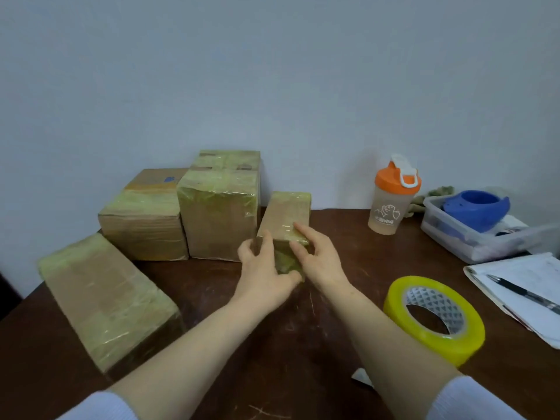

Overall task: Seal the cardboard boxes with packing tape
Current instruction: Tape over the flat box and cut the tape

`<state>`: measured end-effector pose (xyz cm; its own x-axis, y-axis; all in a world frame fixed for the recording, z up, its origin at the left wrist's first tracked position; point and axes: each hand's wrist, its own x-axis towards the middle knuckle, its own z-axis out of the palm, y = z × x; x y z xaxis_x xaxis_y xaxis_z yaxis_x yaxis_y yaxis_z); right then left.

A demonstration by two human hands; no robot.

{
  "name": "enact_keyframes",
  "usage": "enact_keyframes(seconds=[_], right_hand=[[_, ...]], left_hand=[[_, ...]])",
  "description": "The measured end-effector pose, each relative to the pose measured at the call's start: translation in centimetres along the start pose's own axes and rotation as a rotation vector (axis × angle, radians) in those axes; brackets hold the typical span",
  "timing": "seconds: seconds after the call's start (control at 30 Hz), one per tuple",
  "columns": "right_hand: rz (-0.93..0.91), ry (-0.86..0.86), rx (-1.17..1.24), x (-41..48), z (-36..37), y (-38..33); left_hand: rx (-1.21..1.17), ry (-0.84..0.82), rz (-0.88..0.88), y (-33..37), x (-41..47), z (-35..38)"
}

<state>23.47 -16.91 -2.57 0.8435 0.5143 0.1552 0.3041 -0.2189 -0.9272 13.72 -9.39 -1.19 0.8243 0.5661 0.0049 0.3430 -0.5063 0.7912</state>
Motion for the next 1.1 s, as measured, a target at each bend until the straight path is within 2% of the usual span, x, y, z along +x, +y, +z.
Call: enact_keyframes(seconds=[0.17, 0.3, 0.37, 0.43, 0.47, 0.5, 0.53, 0.63, 0.67, 0.73, 0.8, 0.83, 0.93, 1.0, 1.1], right_hand=[[-0.046, 0.010, -0.092, 2.9, 0.8, 0.3], [0.015, -0.035, -0.193, 4.2, 0.8, -0.6], [0.029, 0.031, -0.312, 3.2, 1.6, -1.8], [-0.149, 0.187, -0.515, 0.7, 3.1, -3.3], [-0.268, 0.217, -0.523, -0.9, 4.2, -4.2], [-0.347, 0.149, -0.467, -2.4, 5.2, -5.0], [-0.353, -0.002, -0.388, -4.0, 6.3, -5.9], [-0.095, -0.556, -0.316, -7.6, 9.7, -8.0], [-0.043, -0.650, -0.380, -8.5, 10.8, -8.5], [-0.035, -0.708, -0.541, -10.1, 12.5, -9.2], [-0.096, -0.664, -0.685, -11.3, 13.8, -9.4], [-0.121, -0.612, -0.717, -11.6, 14.2, -9.6], [-0.163, -0.476, -0.626, -12.4, 13.9, -10.4], [-0.214, -0.392, -0.520, -12.7, 13.3, -11.2], [-0.282, -0.267, -0.349, -12.8, 12.2, -12.4]], left_hand=[[0.160, 0.112, 0.091, -0.6, 0.0, -1.9], [0.223, 0.221, 0.061, -0.5, -0.3, -4.1], [0.254, 0.282, 0.022, -0.8, -0.9, -5.6], [0.295, 0.371, -0.023, -1.6, -1.9, -7.5], [0.317, 0.418, -0.056, -2.1, -2.5, -8.6], [0.335, 0.465, -0.103, -2.8, -3.2, -9.8], [0.342, 0.510, -0.172, -3.4, -3.9, -10.9], [0.210, 0.616, -0.475, -5.6, -5.9, -14.2], [0.099, 0.630, -0.561, -6.5, -6.6, -15.0], [-0.254, 0.614, -0.632, -8.4, -7.8, -15.9], [-0.583, 0.534, -0.612, -9.4, -9.1, -16.2], [-0.664, 0.507, -0.604, -9.7, -9.5, -16.4], [-0.733, 0.532, -0.542, -9.7, -9.7, -17.2], [-0.735, 0.577, -0.426, -9.2, -9.4, -17.8], [-0.792, 0.552, -0.249, -8.1, -9.0, -18.2]])
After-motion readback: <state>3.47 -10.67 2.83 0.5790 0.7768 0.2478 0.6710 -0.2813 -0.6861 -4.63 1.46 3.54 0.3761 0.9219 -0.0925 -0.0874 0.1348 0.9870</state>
